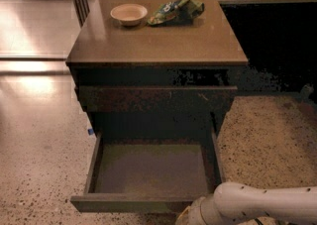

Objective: Close middle drawer

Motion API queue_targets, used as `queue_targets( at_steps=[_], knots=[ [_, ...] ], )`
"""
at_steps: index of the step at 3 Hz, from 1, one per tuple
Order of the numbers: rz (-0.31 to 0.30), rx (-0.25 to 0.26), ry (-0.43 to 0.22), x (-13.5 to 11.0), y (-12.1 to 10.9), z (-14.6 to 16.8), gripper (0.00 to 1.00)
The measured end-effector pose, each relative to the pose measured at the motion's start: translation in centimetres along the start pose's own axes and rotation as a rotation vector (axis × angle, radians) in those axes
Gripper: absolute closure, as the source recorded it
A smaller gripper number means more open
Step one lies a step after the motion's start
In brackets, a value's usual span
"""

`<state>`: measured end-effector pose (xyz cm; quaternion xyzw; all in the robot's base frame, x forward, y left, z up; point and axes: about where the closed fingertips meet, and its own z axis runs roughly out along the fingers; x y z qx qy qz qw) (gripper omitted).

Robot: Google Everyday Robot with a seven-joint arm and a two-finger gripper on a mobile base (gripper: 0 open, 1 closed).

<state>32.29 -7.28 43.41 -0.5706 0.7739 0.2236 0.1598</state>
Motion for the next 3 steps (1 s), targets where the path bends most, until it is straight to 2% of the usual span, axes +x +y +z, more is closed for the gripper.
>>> queue_targets(
  at_steps=[2, 3],
  knots=[
    [-0.066, 0.063, -0.011, -2.4, -3.1, 1.1, 1.00],
    [-0.071, 0.059, -0.013, -2.6, -3.5, 1.6, 1.00]
  ],
)
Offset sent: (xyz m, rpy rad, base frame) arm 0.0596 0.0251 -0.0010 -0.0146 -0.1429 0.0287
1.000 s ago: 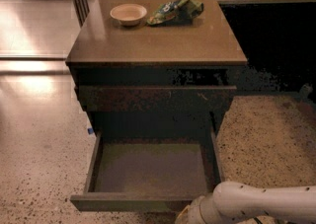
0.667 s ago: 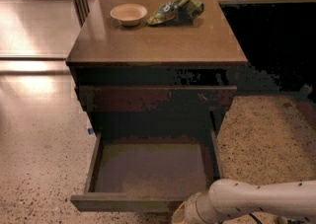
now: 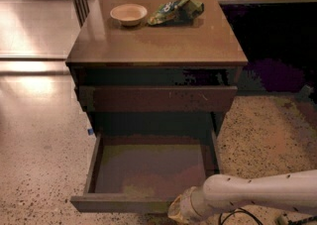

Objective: Close middle drawer

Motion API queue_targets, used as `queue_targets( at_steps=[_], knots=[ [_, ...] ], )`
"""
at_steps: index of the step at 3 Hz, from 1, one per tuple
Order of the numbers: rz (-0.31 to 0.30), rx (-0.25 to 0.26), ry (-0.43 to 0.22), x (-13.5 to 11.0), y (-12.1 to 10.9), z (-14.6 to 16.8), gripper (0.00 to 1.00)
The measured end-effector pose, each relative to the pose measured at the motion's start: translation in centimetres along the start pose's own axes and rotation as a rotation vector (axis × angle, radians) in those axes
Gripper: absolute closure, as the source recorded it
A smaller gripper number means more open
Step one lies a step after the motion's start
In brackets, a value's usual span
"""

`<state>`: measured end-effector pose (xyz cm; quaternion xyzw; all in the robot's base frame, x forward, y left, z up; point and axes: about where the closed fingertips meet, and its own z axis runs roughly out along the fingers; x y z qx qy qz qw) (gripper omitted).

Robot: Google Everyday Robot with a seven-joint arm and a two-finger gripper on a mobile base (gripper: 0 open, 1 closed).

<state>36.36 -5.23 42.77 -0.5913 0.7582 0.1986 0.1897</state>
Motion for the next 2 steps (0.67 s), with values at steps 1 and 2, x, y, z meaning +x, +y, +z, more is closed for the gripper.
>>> queue_targets(
  at_steps=[1, 2],
  knots=[
    [-0.020, 0.023, -0.016, -0.6, -1.4, 0.3, 1.00],
    [-0.050, 0.076, -0.038, -1.5, -3.9, -0.1, 1.00]
  ],
)
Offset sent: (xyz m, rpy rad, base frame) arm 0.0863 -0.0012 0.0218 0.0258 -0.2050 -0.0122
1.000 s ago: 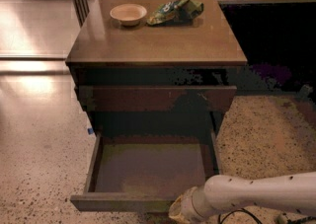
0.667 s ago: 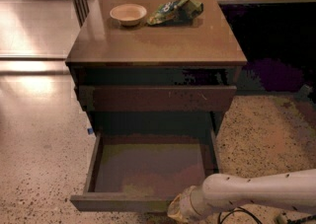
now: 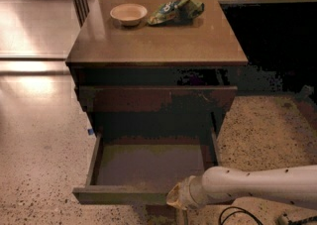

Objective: Close middle drawer

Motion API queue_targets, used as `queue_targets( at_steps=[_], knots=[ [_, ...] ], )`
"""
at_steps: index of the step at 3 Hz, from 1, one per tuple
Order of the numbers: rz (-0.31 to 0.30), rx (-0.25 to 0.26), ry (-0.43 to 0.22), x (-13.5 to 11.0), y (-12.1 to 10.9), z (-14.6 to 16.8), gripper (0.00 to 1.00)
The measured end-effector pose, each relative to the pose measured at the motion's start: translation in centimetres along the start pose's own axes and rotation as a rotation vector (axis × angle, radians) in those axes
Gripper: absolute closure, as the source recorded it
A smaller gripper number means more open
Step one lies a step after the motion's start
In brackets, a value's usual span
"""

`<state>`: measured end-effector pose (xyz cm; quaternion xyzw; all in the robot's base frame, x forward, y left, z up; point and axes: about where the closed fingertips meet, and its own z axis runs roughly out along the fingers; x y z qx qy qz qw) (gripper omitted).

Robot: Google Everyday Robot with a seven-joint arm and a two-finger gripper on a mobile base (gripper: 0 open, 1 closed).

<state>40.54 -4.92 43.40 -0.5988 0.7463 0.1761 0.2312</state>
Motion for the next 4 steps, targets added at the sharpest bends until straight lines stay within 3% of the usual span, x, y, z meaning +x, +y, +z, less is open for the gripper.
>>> queue_targets(
  at_steps=[1, 2, 4],
  knots=[
    [-0.009, 0.053, -0.039, -0.5, -3.6, -1.1, 1.00],
    [-0.009, 0.053, -0.039, -0.5, -3.6, -1.1, 1.00],
    [-0.039, 0.060, -0.110, -1.0, -5.7, 0.7, 1.00]
  ],
)
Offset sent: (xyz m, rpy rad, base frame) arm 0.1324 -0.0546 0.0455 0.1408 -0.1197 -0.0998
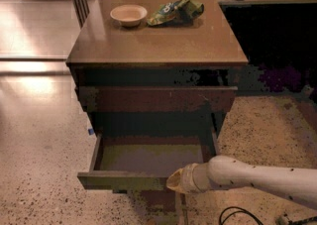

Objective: Close middle drawer

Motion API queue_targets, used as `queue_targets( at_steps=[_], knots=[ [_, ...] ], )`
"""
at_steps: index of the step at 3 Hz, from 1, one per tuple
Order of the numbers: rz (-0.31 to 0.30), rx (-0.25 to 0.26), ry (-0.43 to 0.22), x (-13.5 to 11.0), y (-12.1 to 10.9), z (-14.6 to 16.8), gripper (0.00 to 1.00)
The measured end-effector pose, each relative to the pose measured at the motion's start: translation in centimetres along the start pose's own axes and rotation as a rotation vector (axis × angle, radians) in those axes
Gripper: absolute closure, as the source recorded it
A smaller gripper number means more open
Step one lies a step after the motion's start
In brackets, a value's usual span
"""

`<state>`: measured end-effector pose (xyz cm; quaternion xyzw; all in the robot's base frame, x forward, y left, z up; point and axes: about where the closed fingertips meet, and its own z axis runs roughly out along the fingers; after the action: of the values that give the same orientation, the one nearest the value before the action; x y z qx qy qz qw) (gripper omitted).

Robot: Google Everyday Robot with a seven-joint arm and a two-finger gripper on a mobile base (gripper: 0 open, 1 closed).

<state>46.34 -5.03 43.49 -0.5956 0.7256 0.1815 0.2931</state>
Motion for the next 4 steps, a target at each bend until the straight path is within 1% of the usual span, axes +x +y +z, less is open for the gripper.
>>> queue_targets(
  at_steps=[1, 2, 3, 4],
  knots=[
    [-0.035, 0.046, -0.042, -0.7, -4.2, -0.1, 1.00],
    [-0.033, 0.042, -0.050, -0.6, -4.5, 0.5, 1.00],
    [-0.053, 0.049, -0.058, -0.7, -5.7, 1.5, 1.00],
    [-0.082, 0.064, -0.063, -1.2, -7.4, 2.0, 1.00]
  ],
)
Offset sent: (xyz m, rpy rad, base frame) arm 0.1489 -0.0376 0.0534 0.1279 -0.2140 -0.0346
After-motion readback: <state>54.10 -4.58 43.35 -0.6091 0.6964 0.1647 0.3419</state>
